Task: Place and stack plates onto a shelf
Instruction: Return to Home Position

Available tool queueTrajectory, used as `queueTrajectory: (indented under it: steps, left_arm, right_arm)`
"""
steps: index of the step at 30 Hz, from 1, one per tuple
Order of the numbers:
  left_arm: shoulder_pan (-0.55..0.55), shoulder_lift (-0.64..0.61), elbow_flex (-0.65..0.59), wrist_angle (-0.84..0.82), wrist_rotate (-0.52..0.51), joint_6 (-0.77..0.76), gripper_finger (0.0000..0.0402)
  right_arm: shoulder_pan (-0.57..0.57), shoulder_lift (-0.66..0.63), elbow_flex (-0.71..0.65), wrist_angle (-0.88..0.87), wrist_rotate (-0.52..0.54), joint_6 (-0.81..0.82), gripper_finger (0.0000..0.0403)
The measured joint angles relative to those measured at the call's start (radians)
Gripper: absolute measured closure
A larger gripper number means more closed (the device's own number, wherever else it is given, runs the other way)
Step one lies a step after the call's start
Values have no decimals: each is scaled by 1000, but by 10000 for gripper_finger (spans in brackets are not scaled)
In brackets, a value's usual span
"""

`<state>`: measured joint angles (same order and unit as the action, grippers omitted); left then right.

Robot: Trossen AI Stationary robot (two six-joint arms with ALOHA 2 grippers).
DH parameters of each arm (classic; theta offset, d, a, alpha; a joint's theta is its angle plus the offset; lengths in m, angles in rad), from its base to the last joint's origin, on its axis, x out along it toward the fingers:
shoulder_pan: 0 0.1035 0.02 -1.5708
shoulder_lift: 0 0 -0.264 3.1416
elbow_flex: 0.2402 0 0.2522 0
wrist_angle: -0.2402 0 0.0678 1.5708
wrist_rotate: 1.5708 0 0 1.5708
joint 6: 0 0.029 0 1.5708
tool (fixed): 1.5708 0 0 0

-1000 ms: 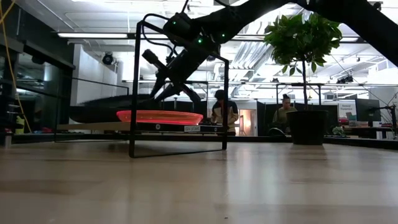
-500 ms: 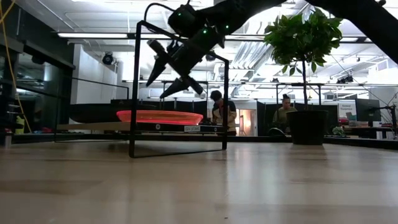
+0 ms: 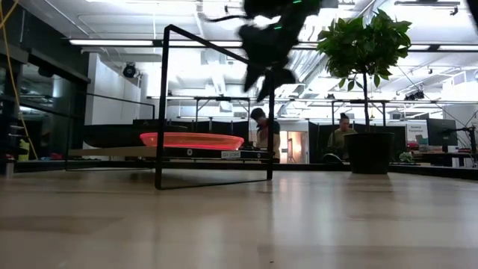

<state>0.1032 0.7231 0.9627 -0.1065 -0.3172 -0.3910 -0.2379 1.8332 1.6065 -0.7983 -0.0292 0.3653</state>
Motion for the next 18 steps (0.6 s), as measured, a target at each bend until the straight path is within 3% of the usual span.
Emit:
queueTrajectory:
  steps: [5,10,14,18]
  left_arm:
    - [-1,25,0,-19,2,11,291]
    - [-5,88,-1,25,17,208,299]
    - [-29,160,0,76,95,289,331]
    - [-57,201,-44,107,141,285,390]
  right_arm:
    - [61,-316,-371,198,-6,171,180]
    - [193,-593,-628,506,39,354,199]
    - [287,-715,-706,623,176,384,253]
    - [339,-750,-690,584,273,352,352]
